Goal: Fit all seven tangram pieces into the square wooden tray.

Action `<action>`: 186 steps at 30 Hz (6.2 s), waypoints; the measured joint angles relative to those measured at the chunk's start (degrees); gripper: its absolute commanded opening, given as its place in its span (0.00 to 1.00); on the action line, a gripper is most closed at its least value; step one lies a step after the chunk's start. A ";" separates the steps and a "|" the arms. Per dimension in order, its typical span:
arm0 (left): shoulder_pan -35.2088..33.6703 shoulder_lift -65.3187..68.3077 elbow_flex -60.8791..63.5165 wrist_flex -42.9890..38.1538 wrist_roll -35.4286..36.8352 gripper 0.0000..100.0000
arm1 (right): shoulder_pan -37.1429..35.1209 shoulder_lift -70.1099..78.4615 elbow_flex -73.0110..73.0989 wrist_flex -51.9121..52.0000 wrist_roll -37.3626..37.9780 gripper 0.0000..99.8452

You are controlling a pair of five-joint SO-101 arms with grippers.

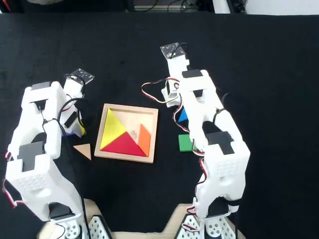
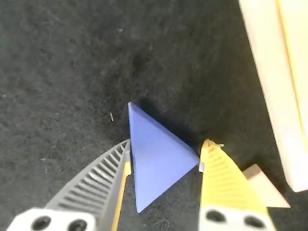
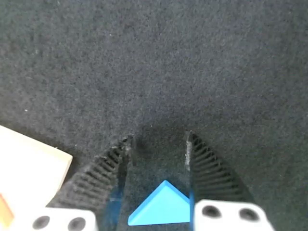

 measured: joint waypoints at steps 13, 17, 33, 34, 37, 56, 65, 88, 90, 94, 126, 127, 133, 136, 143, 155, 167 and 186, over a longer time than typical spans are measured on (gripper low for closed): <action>1.58 -7.21 -0.18 5.71 0.53 0.08 | 0.00 0.00 0.00 0.00 0.00 0.17; 3.69 -10.64 -0.88 6.86 4.40 0.09 | 0.09 0.00 -0.70 0.00 0.00 0.17; 33.23 -19.87 -0.88 2.81 61.54 0.08 | 15.74 0.00 -9.85 3.69 -10.55 0.17; 34.29 -19.16 -0.88 1.49 65.41 0.09 | 16.44 0.00 -10.11 3.78 -11.43 0.17; 35.34 -15.91 -0.88 -0.09 75.96 0.09 | 17.32 0.00 -10.37 3.78 -12.22 0.17; 41.23 6.15 -13.36 -2.20 93.45 0.09 | 17.23 3.34 -11.69 3.69 -12.22 0.17; 41.23 6.42 -14.51 -2.20 93.80 0.11 | 16.70 3.96 -12.48 3.69 -11.34 0.17; 41.14 6.42 -17.32 3.43 93.98 0.26 | 16.79 3.96 -12.48 3.69 -10.81 0.17; 41.05 6.33 -17.41 3.43 93.98 0.29 | 16.79 3.96 -12.48 3.69 -10.81 0.17; 40.53 6.33 -17.41 3.78 93.98 0.31 | 16.79 3.96 -12.48 3.69 -10.81 0.17; 41.32 6.15 -20.57 10.81 84.04 0.31 | 16.70 3.96 -12.48 3.69 -10.64 0.17; 41.05 6.15 -20.57 10.81 83.34 0.31 | 16.70 3.96 -12.48 3.69 -10.64 0.17; 39.74 6.15 -20.57 11.43 80.62 0.31 | 16.70 3.96 -12.48 3.69 -10.64 0.17; 39.65 6.15 -20.48 11.52 79.65 0.31 | 16.70 3.96 -12.48 3.69 -10.64 0.17; 39.30 6.15 -20.48 11.52 79.03 0.31 | 16.70 3.96 -12.48 3.69 -10.64 0.17; 36.40 7.12 -20.48 11.52 76.13 0.31 | 16.70 3.96 -12.48 3.69 -10.64 0.17; 36.40 7.74 -20.48 11.87 75.69 0.31 | 16.70 3.96 -12.48 3.69 -10.64 0.17; 21.71 7.74 -33.85 32.00 58.99 0.05 | 16.70 3.96 -12.48 3.69 -10.64 0.17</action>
